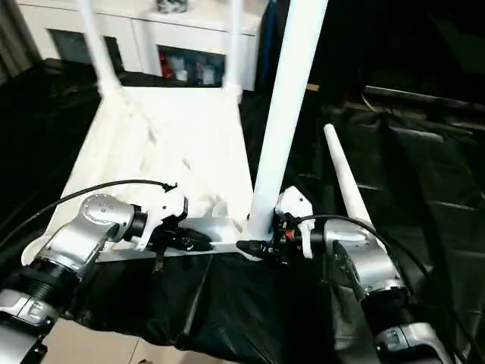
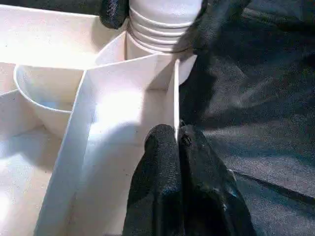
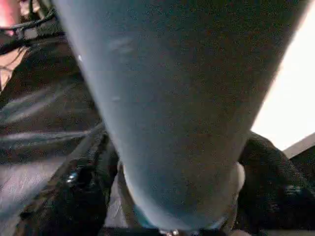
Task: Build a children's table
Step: Rotate leg to tighten
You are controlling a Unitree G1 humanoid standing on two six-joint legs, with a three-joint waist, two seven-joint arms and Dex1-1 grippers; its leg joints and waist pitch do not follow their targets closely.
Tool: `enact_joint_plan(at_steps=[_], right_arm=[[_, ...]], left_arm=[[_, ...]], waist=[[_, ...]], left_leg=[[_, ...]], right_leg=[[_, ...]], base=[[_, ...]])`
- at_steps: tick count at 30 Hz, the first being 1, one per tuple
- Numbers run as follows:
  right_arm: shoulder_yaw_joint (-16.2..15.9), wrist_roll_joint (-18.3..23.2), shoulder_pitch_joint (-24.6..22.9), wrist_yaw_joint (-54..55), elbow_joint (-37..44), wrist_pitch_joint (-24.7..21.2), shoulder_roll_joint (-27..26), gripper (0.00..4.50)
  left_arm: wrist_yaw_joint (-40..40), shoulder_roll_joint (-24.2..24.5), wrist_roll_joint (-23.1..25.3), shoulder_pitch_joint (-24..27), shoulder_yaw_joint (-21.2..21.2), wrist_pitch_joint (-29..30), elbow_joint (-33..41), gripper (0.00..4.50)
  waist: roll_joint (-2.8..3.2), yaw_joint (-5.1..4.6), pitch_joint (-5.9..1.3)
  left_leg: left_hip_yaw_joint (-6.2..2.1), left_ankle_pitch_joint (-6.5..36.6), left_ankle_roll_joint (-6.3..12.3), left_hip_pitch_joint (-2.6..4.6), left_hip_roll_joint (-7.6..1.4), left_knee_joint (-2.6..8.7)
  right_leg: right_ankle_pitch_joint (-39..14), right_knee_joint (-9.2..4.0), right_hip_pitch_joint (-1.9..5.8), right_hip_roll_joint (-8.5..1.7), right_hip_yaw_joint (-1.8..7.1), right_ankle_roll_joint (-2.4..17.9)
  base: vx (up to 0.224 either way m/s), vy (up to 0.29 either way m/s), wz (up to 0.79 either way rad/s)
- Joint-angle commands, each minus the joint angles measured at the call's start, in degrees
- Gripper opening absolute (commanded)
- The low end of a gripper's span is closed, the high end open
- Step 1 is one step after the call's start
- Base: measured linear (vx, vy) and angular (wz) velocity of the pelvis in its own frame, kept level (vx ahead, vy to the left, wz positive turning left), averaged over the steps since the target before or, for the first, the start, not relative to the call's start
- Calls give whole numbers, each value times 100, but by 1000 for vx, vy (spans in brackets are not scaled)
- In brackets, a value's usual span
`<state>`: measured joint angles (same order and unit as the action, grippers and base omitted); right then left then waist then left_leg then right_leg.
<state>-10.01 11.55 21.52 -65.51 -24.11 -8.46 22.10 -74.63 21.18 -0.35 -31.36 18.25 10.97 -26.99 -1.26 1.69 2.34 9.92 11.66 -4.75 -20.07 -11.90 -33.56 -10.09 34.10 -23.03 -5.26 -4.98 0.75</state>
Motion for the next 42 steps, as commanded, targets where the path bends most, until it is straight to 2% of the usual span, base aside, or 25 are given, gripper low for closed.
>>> enact_joint_plan(at_steps=[1,3,6,8,10,11,12,15,16,17,19,21,23,28,30,31,32,33,34,35,38,40,41,42], right_arm=[[-126,35,-75,129,109,-194,-192,309],[-52,-51,-43,526,-43,-203,-345,287],[84,-383,132,1680,-582,-18,-704,276],[235,-545,356,2597,-1104,-93,-1003,272],[305,-603,441,2954,-1297,-99,-1124,272],[495,-613,654,3697,-1685,-89,-1451,272],[549,-623,760,3988,-1852,-57,-1623,272],[566,-669,896,4311,-2026,-11,-1862,272],[544,-711,967,4462,-2081,16,-1996,272],[496,-751,1026,4511,-2119,119,-2097,272],[456,-762,1070,4459,-2153,291,-2169,272],[486,-750,1098,4424,-2182,439,-2181,341],[575,-695,1111,4310,-2190,551,-2116,344],[735,-551,1041,3824,-2112,831,-1803,390],[677,-554,929,3339,-1941,1085,-1467,422],[675,-551,907,3227,-1915,1132,-1380,422],[672,-499,871,3000,-1846,1129,-1277,422],[615,-404,789,2517,-1679,1091,-1107,422],[610,-399,783,2482,-1667,1090,-1097,422],[537,-335,696,2080,-1493,1046,-979,422],[305,-146,453,1132,-993,851,-680,422],[157,-48,318,646,-685,680,-499,422],[41,19,219,281,-447,531,-340,422],[41,19,219,281,-447,531,-340,422]], left_arm=[[174,-204,28,34,109,145,1,0],[365,-334,16,3,61,257,-28,0],[897,-653,48,-122,33,450,-202,0],[1335,-935,167,-241,47,605,-383,0],[1508,-1043,237,-291,71,682,-449,0],[1890,-1377,307,-393,72,794,-597,0],[2101,-1573,324,-450,52,854,-671,0],[2380,-1827,351,-526,35,941,-756,0],[2473,-1940,345,-559,37,974,-784,0],[2522,-2014,339,-580,46,971,-800,0],[2535,-2053,333,-592,56,955,-807,0],[2497,-2034,338,-589,61,926,-791,0],[2380,-1942,337,-553,55,886,-724,0],[2110,-1659,391,-470,58,739,-654,0],[1824,-1410,377,-398,92,603,-575,0],[1734,-1341,369,-378,101,544,-551,0],[1611,-1266,328,-355,89,533,-509,0],[1401,-1134,273,-325,82,461,-447,0],[1386,-1126,270,-323,82,453,-444,0],[1235,-1038,231,-306,76,419,-410,0],[904,-863,102,-259,28,395,-313,0],[659,-745,23,-216,19,331,-229,0],[423,-618,-38,-171,37,294,-136,0],[423,-618,-38,-171,37,294,-136,0]], waist=[[29,-32,-302],[24,-36,-286],[5,-57,-260],[0,-135,-262],[-15,-192,-256],[-13,-208,-263],[-11,-235,-262],[-9,-271,-280],[-24,-272,-289],[9,-274,-295],[-12,-272,-318],[-14,-266,-323],[-20,-262,-330],[-13,-270,-323],[-9,-249,-344],[-11,-250,-340],[9,-243,-339],[-5,-242,-340],[7,-236,-334],[4,-242,-334],[7,-168,-306],[18,-128,-305],[1,-122,-306],[9,-114,-302]], left_leg=[[16,1135,298,0,-155,410],[10,1185,240,0,-157,424],[-7,1461,95,1,-138,438],[-27,1537,-2,-5,-124,439],[-39,1665,-31,-2,-111,437],[-41,1671,1,-14,-109,432],[-37,1671,-1,-2,-103,426],[-41,1695,-12,-2,-98,420],[-34,1634,55,-28,-98,419],[-37,1577,92,-43,-98,422],[-20,1471,155,-46,-97,409],[-2,1344,237,-51,-95,402],[-1,1246,300,-67,-96,398],[-1,1334,356,-67,-108,402],[-3,1196,410,-71,-122,388],[4,1141,441,-75,-122,386],[8,1049,509,-75,-132,381],[12,1019,536,-77,-129,373],[12,1006,586,-81,-132,373],[15,1015,606,-80,-131,370],[15,1093,639,-68,-151,382],[23,1087,609,-32,-165,384],[16,1056,599,-38,-161,387],[13,1045,609,-46,-159,393]], right_leg=[[-1107,-378,304,-275,292,1433],[-1288,-392,291,-275,291,1381],[-2033,-463,272,-293,282,1145],[-2314,-494,252,-290,275,996],[-2531,-525,239,-286,260,910],[-2575,-545,242,-300,265,877],[-2549,-548,212,-287,266,888],[-2521,-554,216,-283,253,890],[-2349,-543,235,-278,260,913],[-2192,-521,243,-279,261,952],[-1901,-496,251,-272,264,1036],[-1664,-477,264,-268,268,1118],[-1596,-463,286,-277,266,1158],[-1630,-470,283,-268,261,1180],[-1390,-439,298,-282,268,1255],[-1287,-435,292,-275,269,1286],[-1049,-408,303,-270,264,1386],[-985,-402,315,-264,260,1411],[-944,-396,314,-273,263,1451],[-955,-393,312,-268,262,1465],[-1226,-419,316,-279,269,1418],[-1208,-421,279,-281,280,1429],[-1111,-397,304,-275,279,1454],[-1087,-395,309,-270,280,1454]], base=[[0,0,0],[0,0,0],[0,0,0],[0,0,0],[0,0,0],[0,0,0],[0,0,0],[0,0,0],[0,0,0],[0,0,0],[0,0,0],[0,0,0],[0,0,0],[0,0,0],[0,0,0],[0,0,0],[0,0,0],[0,0,0],[0,0,0],[0,0,0],[0,0,0],[0,0,0],[0,0,0],[0,0,0]])
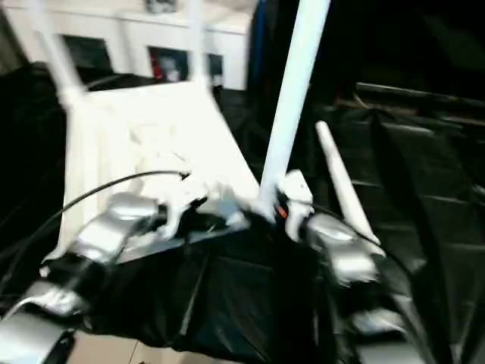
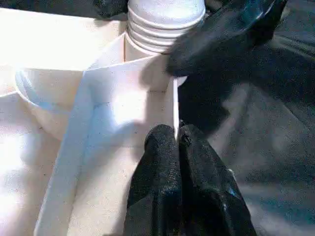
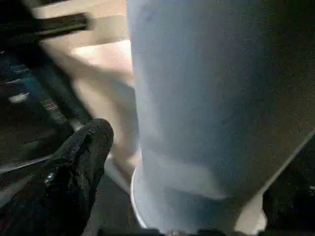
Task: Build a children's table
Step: Rotate leg to tighten
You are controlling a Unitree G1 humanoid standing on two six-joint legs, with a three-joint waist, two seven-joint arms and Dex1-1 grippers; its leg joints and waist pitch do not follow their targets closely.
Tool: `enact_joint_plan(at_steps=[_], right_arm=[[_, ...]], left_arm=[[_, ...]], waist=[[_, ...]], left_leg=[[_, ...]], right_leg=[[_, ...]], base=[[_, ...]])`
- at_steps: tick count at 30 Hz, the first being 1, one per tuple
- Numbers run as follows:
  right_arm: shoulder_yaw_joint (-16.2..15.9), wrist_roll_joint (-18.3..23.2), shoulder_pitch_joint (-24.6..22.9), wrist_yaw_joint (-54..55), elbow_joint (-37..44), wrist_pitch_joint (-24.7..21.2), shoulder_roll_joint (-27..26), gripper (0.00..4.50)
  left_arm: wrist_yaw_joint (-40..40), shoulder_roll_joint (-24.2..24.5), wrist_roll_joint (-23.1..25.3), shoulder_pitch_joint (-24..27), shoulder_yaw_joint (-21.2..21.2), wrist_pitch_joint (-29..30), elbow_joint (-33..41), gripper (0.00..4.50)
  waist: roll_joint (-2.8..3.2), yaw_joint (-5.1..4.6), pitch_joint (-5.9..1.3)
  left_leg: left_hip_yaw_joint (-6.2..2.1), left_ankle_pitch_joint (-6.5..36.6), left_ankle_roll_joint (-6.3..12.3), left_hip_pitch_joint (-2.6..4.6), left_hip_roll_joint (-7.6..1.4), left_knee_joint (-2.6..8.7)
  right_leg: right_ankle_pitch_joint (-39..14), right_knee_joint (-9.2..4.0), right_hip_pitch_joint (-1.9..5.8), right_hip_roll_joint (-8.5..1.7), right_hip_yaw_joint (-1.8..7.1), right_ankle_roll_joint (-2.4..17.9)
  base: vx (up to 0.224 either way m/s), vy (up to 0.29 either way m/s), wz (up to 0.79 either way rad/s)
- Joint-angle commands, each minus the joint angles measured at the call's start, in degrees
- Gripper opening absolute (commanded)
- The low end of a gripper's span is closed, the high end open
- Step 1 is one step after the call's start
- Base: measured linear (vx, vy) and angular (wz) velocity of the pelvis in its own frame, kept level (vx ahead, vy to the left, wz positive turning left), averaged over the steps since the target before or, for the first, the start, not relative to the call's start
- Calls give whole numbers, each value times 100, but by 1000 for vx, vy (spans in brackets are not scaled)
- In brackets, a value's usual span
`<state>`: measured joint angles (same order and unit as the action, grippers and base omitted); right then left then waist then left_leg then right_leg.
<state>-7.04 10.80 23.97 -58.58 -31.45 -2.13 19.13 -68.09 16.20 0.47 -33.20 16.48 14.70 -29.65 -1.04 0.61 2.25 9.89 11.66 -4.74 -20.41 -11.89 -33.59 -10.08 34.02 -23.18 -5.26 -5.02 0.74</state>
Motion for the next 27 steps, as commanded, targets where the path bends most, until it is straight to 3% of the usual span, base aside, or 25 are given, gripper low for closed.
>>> enact_joint_plan(at_steps=[1,8,14,18,21,23,24,27], right_arm=[[-310,125,-60,-575,368,-153,33,407],[-581,269,-256,-1293,925,-662,412,367],[-567,245,-321,-1178,962,-820,330,326],[-287,76,-160,-151,498,-879,-89,287],[-77,-168,57,986,-37,-640,-468,275],[90,-269,262,1780,-480,-605,-738,271],[131,-288,322,1977,-607,-599,-808,270],[446,-284,658,3223,-1279,-483,-1237,269]], left_arm=[[-319,-57,-138,31,229,-99,163,0],[-819,382,-139,165,339,-209,254,0],[-793,374,-149,183,300,-152,244,0],[-321,128,-110,98,208,53,140,0],[248,-151,-49,-4,115,250,-2,0],[638,-389,-42,-58,30,419,-66,0],[737,-454,-44,-70,6,467,-81,0],[1406,-892,-28,-131,-120,686,-136,0]], waist=[[-12,-7,-301],[-16,52,-284],[-23,93,-296],[-27,71,-282],[-26,26,-255],[-31,-63,-261],[8,-82,-258],[-23,-180,-269]], left_leg=[[13,1016,605,-10,-165,393],[18,1052,510,0,-161,405],[20,1022,377,17,-159,405],[17,1030,300,6,-151,418],[3,1351,119,16,-126,432],[-11,1402,40,-5,-115,432],[-31,1427,-1,-4,-118,442],[-30,1524,18,-12,-97,424]], right_leg=[[-1020,-367,317,-272,282,1479],[-1206,-385,310,-277,288,1401],[-1236,-377,306,-286,298,1356],[-1337,-384,296,-287,295,1348],[-2189,-472,275,-298,287,1047],[-2287,-474,269,-292,284,1017],[-2311,-471,272,-297,275,1017],[-2398,-511,271,-288,263,962]], base=[[0,0,0],[0,0,0],[0,0,0],[0,0,0],[0,0,0],[0,0,0],[0,0,0],[0,0,0]])
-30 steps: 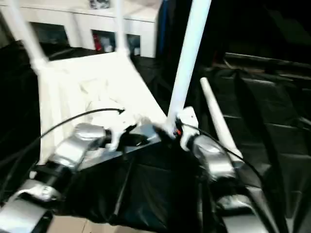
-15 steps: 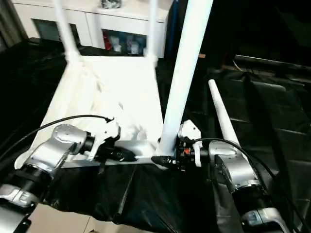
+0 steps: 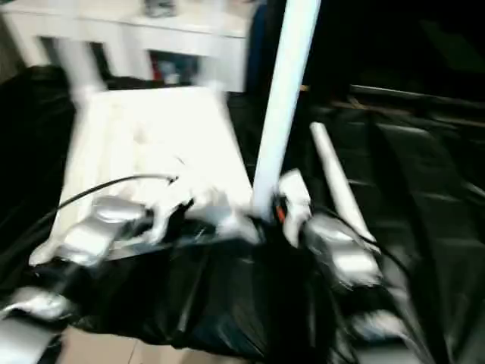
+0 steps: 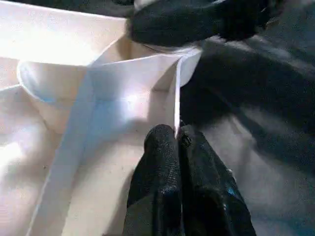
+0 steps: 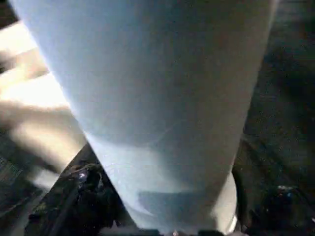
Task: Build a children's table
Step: Rotate leg to tighten
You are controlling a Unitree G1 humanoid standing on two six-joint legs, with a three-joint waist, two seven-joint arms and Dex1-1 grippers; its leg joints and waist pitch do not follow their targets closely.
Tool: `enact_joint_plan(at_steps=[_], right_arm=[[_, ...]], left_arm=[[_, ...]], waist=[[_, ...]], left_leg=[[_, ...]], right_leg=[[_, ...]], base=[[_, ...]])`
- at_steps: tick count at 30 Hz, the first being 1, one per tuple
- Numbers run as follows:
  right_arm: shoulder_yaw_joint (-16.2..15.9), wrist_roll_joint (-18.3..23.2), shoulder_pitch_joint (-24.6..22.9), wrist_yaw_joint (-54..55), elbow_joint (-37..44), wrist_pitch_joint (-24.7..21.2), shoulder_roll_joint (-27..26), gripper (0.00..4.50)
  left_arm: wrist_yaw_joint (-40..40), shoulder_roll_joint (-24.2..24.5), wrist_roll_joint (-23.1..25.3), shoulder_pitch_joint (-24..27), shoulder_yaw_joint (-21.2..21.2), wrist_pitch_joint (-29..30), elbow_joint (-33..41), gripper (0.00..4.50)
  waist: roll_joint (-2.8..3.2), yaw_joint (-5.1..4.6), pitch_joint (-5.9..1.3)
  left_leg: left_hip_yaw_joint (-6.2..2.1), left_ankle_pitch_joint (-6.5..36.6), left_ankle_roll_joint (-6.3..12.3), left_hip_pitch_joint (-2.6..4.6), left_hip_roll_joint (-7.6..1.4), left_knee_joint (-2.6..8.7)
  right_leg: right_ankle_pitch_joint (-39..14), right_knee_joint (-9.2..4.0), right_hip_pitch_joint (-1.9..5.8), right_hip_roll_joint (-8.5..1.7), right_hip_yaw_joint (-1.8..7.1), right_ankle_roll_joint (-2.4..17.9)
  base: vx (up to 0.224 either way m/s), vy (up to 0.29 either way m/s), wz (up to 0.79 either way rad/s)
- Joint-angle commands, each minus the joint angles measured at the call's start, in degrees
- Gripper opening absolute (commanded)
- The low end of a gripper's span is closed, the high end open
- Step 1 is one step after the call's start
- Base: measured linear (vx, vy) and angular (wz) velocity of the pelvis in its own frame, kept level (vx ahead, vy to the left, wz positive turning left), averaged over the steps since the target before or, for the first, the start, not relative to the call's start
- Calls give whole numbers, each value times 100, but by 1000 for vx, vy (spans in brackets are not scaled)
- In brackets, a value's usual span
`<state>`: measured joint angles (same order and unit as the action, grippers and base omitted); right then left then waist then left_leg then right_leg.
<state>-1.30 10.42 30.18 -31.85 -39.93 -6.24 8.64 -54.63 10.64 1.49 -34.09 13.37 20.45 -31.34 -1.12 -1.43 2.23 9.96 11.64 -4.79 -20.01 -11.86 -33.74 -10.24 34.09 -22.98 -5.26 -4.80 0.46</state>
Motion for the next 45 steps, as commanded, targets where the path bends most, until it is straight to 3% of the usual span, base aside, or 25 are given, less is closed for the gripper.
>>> enact_joint_plan(at_steps=[1,6,10,11,12,14,15,19,21,24,25,26,28,32,36,38,39,41,45], right_arm=[[-73,-220,86,729,-528,-41,-269,269],[-3,-378,250,1429,-827,195,-651,269],[18,-468,366,1625,-1063,488,-775,269],[60,-437,413,1593,-1141,727,-799,304],[93,-402,427,1573,-1169,805,-798,325],[144,-341,431,1513,-1160,851,-776,339],[214,-247,424,1380,-1105,857,-730,348],[128,-285,225,1036,-616,815,-485,373],[77,-256,41,823,-226,693,-322,397],[97,-110,-328,574,576,398,10,416],[98,-100,-348,559,615,381,27,428],[103,28,-666,334,1220,117,324,434],[134,126,-974,111,1775,-117,640,445],[230,205,-1356,-226,2533,-541,1100,445],[437,332,-1440,-297,3040,-1069,1461,445],[527,340,-1434,-289,3185,-1345,1673,445],[573,344,-1426,-281,3257,-1508,1811,450],[658,286,-1348,-171,3281,-1818,2083,450],[833,88,-1093,214,3027,-2173,2184,450]], left_arm=[[175,-423,-131,-52,171,151,27,0],[726,-867,-109,-101,113,291,35,0],[783,-894,-22,-100,193,225,-11,0],[786,-839,32,-69,218,211,16,0],[776,-813,43,-55,224,200,15,0],[757,-769,56,-40,233,186,14,0],[748,-713,77,-20,228,168,18,0],[708,-597,88,17,235,153,23,0],[700,-551,114,19,247,127,-3,0],[672,-482,138,23,231,109,-28,0],[670,-480,138,24,229,109,-27,0],[631,-444,140,53,222,116,4,0],[568,-396,136,101,243,136,62,0],[555,-341,104,203,272,127,182,0],[626,-330,86,270,252,-102,258,0],[722,-359,66,255,187,-192,242,0],[775,-379,53,234,146,-226,221,44],[916,-427,67,119,78,-185,77,44],[1187,-507,124,-69,19,-123,-200,87]], waist=[[-17,13,-275],[-20,47,-320],[5,53,-309],[18,45,-300],[69,41,-292],[45,28,-294],[100,39,-295],[82,61,-319],[70,97,-335],[43,147,-334],[54,161,-325],[-11,184,-304],[10,248,-282],[-2,268,-270],[12,260,-280],[-3,268,-290],[-3,273,-294],[-12,295,-294],[-9,302,-291]], left_leg=[[-30,1489,37,-57,-101,428],[13,950,305,-67,-96,393],[14,1005,372,-69,-95,401],[11,1115,348,-68,-100,409],[4,1276,305,-54,-100,417],[-1,1384,265,-58,-102,424],[-6,1394,258,-48,-102,426],[5,1137,356,-66,-107,405],[11,811,513,-78,-109,379],[14,632,641,-73,-112,373],[22,712,650,-63,-116,378],[27,849,618,-66,-114,390],[25,1005,560,-34,-129,405],[8,1127,460,-74,-108,423],[4,1057,467,-72,-98,413],[5,916,493,-70,-99,395],[13,872,509,-70,-99,386],[23,735,558,-85,-78,364],[24,749,507,-75,-56,365]], right_leg=[[-2320,-509,249,-296,249,1008],[-1308,-421,283,-269,255,1295],[-1360,-429,289,-266,243,1300],[-1492,-447,274,-272,242,1277],[-1669,-467,264,-272,238,1242],[-1741,-479,266,-259,237,1208],[-1697,-474,263,-259,239,1223],[-1059,-414,303,-247,247,1389],[-590,-364,334,-251,249,1489],[-443,-348,357,-251,251,1500],[-568,-366,328,-258,250,1512],[-859,-404,332,-256,246,1439],[-1225,-450,319,-262,258,1271],[-1613,-477,319,-251,259,1028],[-1717,-497,307,-249,251,979],[-1527,-478,316,-234,253,1006],[-1459,-469,308,-240,259,1025],[-1359,-460,322,-234,252,1061],[-1555,-476,306,-223,231,1027]], base=[[0,0,0],[0,0,0],[0,0,0],[0,0,0],[0,0,0],[0,0,0],[0,0,0],[0,0,0],[0,0,0],[0,0,0],[0,0,0],[0,0,0],[0,0,0],[0,0,0],[0,0,0],[0,0,0],[0,0,0],[0,0,0],[0,0,0]])
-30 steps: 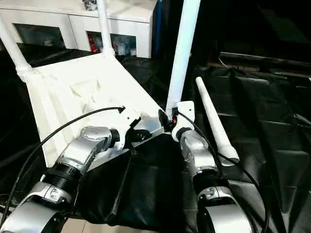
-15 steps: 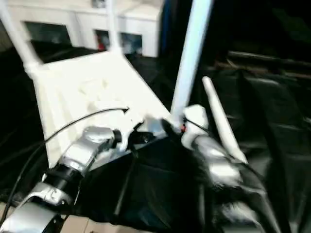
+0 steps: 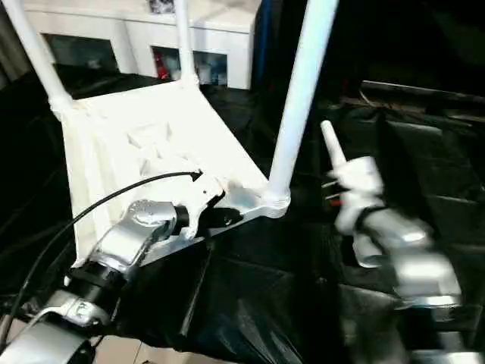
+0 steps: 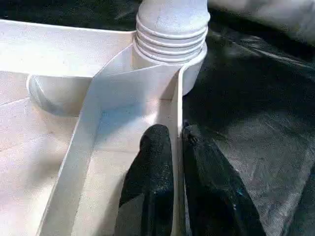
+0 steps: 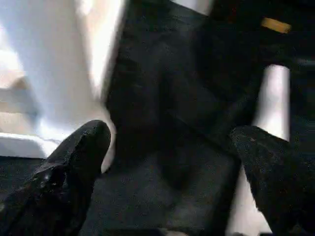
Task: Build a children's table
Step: Rotate leg to tighten, then pick table leg
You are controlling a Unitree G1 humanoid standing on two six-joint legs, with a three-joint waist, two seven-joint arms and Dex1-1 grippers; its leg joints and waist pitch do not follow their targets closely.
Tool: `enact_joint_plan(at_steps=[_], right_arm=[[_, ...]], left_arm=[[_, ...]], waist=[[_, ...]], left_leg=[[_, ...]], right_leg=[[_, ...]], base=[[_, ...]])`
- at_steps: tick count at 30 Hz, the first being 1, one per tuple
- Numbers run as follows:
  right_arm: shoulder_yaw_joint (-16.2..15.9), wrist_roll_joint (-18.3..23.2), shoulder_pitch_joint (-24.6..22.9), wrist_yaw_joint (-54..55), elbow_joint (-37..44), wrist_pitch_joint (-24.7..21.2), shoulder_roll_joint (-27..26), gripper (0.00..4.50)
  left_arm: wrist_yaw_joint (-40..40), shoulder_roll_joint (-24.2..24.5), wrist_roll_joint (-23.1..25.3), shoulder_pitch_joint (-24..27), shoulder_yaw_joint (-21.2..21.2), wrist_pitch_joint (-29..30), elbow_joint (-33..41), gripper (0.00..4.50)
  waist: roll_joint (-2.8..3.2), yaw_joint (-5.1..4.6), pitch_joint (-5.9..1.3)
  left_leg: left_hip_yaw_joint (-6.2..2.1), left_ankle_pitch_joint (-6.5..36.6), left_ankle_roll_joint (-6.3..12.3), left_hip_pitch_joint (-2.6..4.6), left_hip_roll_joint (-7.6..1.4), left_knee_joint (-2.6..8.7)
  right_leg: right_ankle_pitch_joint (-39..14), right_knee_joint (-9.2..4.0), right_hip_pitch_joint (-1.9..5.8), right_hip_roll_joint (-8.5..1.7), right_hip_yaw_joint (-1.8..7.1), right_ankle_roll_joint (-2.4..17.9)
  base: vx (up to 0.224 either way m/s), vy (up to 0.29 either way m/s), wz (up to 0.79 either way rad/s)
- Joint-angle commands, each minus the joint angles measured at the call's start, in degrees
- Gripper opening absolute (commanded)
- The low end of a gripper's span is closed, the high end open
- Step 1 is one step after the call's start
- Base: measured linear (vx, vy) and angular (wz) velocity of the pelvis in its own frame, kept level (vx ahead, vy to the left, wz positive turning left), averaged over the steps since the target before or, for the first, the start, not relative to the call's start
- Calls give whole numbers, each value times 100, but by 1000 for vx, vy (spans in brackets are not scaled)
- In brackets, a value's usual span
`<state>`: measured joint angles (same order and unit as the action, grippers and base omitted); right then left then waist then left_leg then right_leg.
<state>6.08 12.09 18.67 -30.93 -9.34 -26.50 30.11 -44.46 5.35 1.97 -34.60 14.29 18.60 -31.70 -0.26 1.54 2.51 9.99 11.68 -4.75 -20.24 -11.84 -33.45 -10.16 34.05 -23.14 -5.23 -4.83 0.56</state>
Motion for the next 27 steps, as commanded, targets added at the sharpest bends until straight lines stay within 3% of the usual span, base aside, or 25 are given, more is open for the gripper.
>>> enact_joint_plan(at_steps=[1,4,6,11,15,18,21,22,23,25,26,27], right_arm=[[185,-123,243,314,-236,-381,48,450],[190,-127,350,376,-358,-542,79,450],[141,-101,503,425,-549,-834,132,450],[26,-110,773,296,-1015,-1310,257,450],[-146,-309,926,241,-1430,-1477,341,450],[-202,-422,1094,275,-1892,-1432,350,450],[-222,-431,1193,303,-2096,-1558,340,450],[-291,-452,1286,271,-2396,-1649,352,450],[-291,-452,1286,271,-2396,-1649,352,450],[-286,-443,1394,309,-2713,-1813,347,450],[-257,-425,1446,306,-2898,-1954,352,450],[-256,-448,1496,282,-3027,-1981,353,450]], left_arm=[[331,-61,81,-162,-124,82,-358,91],[458,-135,81,-280,-162,78,-500,116],[783,-283,55,-496,-266,7,-766,141],[1106,-411,-159,-742,-589,-287,-893,180],[1279,-341,-349,-794,-877,-449,-632,215],[1182,-111,-622,-697,-1191,-188,128,215],[1141,59,-647,-638,-1273,3,461,215],[1050,473,-609,-487,-1406,383,1044,215],[1050,473,-609,-487,-1406,383,1044,215],[952,975,-529,-299,-1547,817,1633,215],[837,1381,-449,-123,-1648,1121,2029,215],[803,1565,-444,-38,-1672,1253,2192,215]], waist=[[-103,14,-314],[-100,23,-316],[-106,29,-334],[-129,46,-375],[-124,55,-392],[-131,77,-413],[-136,67,-386],[-123,72,-389],[-146,68,-393],[-115,57,-395],[-165,31,-366],[-112,31,-361]], left_leg=[[34,802,479,-35,-58,324],[26,853,444,-30,-57,324],[20,741,467,-38,-58,316],[25,372,655,-74,-54,261],[23,230,762,-73,-57,242],[19,61,762,-76,-102,225],[40,-14,852,-77,-91,210],[44,52,816,-67,-92,209],[45,65,795,-58,-107,213],[39,55,698,-67,-109,213],[41,115,651,-104,-92,224],[49,228,547,-62,-95,223]], right_leg=[[-1686,-495,302,-230,236,993],[-1819,-508,306,-234,229,950],[-1588,-483,321,-225,228,967],[-760,-386,372,-236,227,1290],[-612,-346,382,-243,211,1418],[-378,-279,374,-269,219,1599],[-281,-261,349,-243,220,1633],[-420,-264,350,-249,217,1607],[-447,-257,347,-255,220,1610],[-488,-229,345,-254,222,1597],[-645,-236,338,-227,215,1527],[-835,-255,311,-236,222,1478]], base=[[0,0,0],[0,0,0],[0,0,0],[0,0,0],[0,0,0],[0,0,0],[0,0,0],[0,0,0],[0,0,0],[0,0,0],[0,0,0],[0,0,0]])
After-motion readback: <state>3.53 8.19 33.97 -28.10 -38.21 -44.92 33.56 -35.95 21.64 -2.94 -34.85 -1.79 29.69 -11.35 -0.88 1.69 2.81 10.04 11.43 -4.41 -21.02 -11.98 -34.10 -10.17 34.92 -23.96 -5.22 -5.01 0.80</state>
